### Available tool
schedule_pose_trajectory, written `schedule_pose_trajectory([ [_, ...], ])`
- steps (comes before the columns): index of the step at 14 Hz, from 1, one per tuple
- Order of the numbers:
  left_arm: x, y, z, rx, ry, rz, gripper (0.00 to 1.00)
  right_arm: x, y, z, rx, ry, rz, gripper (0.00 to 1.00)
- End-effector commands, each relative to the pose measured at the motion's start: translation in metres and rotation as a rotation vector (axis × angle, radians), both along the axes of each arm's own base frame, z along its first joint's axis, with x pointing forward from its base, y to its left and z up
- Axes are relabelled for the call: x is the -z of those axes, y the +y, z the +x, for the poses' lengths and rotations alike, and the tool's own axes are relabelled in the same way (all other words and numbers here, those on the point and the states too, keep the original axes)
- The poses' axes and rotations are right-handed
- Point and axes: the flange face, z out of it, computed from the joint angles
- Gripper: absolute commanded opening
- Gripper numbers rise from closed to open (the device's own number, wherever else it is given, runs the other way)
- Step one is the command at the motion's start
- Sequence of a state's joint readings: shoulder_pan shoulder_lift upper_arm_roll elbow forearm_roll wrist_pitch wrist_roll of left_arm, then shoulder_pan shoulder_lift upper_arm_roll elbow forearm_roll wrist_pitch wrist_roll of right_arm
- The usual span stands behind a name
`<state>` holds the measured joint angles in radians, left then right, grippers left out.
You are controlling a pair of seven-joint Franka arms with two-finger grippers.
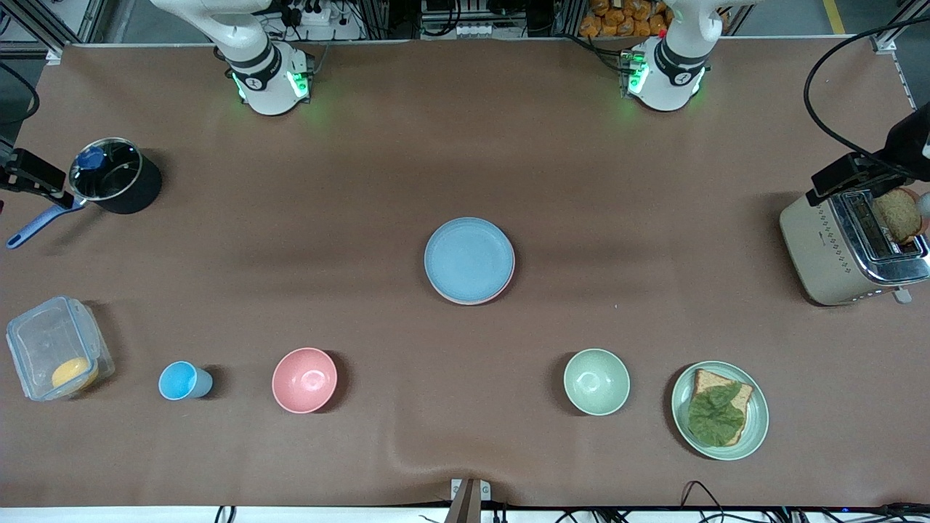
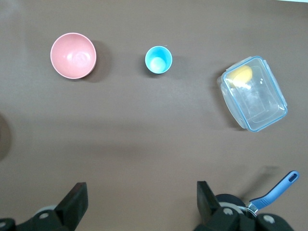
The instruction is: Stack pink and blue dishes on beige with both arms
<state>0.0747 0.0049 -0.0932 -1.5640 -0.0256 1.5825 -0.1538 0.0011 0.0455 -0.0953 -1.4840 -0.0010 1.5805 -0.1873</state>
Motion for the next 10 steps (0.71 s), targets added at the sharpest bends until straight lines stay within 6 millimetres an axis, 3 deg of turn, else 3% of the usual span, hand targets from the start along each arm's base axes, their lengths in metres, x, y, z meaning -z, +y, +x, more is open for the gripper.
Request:
schedule_pose_trajectory([
  [1,-0.004,-0.006,-0.005,0.029,-0.005,-0.010,1.00,-0.004,0.016,0.006,-0.002,0.014,-0.016,1.00],
  [6,-0.022,-0.007,-0.011,0.038,0.019,0.000,1.00,-0.002,0.018,0.002,0.011,0.031,-0.013,1.00],
  [10,-0.023,-0.009,-0.014,0.040,0.028,0.000,1.00,0.000,0.018,0.000,0.029,0.046,-0.012,1.00],
])
